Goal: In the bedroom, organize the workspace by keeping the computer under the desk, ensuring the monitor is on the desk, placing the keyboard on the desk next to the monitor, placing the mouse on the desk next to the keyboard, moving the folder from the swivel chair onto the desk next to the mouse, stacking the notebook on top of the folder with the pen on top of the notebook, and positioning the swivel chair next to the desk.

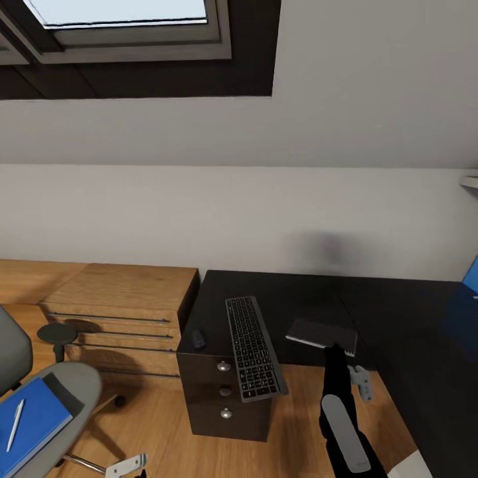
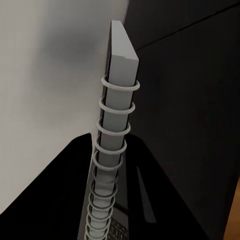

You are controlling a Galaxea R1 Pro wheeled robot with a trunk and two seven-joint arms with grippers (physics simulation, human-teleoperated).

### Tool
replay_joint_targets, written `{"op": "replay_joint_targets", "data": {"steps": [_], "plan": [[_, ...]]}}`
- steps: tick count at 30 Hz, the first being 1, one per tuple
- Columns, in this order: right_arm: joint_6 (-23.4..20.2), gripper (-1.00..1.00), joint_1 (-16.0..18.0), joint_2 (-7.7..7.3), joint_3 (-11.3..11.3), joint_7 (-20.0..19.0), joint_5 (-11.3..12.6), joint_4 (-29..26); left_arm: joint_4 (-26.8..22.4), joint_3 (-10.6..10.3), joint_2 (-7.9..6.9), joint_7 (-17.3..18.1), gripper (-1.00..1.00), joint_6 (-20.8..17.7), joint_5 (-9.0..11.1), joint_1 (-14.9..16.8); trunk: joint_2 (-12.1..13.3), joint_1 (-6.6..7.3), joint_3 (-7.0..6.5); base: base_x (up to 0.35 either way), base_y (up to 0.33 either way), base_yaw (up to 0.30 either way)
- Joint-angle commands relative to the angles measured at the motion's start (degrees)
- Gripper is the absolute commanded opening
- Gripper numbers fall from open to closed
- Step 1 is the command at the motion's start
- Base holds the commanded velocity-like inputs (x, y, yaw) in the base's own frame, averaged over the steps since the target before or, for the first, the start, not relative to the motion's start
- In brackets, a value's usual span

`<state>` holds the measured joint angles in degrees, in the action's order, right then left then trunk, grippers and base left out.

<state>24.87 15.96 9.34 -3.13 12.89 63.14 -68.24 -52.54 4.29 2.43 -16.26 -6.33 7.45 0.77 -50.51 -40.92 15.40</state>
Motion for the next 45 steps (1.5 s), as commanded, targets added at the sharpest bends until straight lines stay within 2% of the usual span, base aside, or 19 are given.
{"op": "replay_joint_targets", "data": {"steps": [1, 14, 22, 32, 33, 35, 39, 45], "plan": [[0.18, -1.00, 0.04, 0.01, 0.00, -0.06, 0.31, -0.06, -0.11, 0.04, 0.03, -0.16, 1.00, -0.25, 0.47, 0.02, -0.48, -0.23, 0.26, 0.000, 0.000, 0.000], [0.18, -1.00, 0.04, 0.00, 0.05, -0.06, 0.63, -0.05, -0.18, 0.27, 0.03, -0.26, 1.00, -0.26, 0.71, 0.02, -5.69, -3.09, 2.60, -0.004, 0.000, 0.000], [0.18, -1.00, 0.04, -0.02, 0.07, -0.06, 0.65, -0.05, -0.18, 0.33, 0.03, -0.26, 1.00, -0.26, 0.72, 0.02, -8.90, -4.85, 4.03, -0.198, 0.000, 0.000], [0.18, -1.00, 0.06, 0.14, 0.25, -0.06, 0.76, -0.30, -0.19, 0.37, 0.02, -0.26, 1.00, -0.26, 0.72, 0.02, -12.91, -7.04, 5.83, -0.033, 0.000, 0.000], [0.27, -1.00, 0.07, -0.19, -0.08, -0.25, 1.08, -0.63, -0.28, 0.11, 0.03, 0.07, 1.00, 0.07, 0.39, 0.02, -12.90, -7.04, 5.82, 0.000, 0.000, 0.000], [0.26, -1.00, 0.18, 0.21, -0.46, -0.91, 0.84, -1.29, -0.49, 0.17, 0.69, -0.15, 1.00, 0.71, 0.51, 0.02, -12.90, -7.04, 5.82, 0.000, 0.000, 0.000], [0.26, -1.00, 0.20, 0.31, -0.33, -1.12, 0.48, -1.87, -0.50, 0.19, 1.10, -0.25, 1.00, 0.90, 0.53, 0.02, -12.90, -7.04, 5.82, 0.000, 0.000, 0.000], [0.27, -1.00, 0.21, -1.00, -0.24, -0.94, 0.49, -1.73, -0.46, 0.19, 1.57, -0.24, 1.00, 2.20, 0.55, 0.02, -12.90, -7.04, 5.82, 0.000, 0.000, 0.000]]}}
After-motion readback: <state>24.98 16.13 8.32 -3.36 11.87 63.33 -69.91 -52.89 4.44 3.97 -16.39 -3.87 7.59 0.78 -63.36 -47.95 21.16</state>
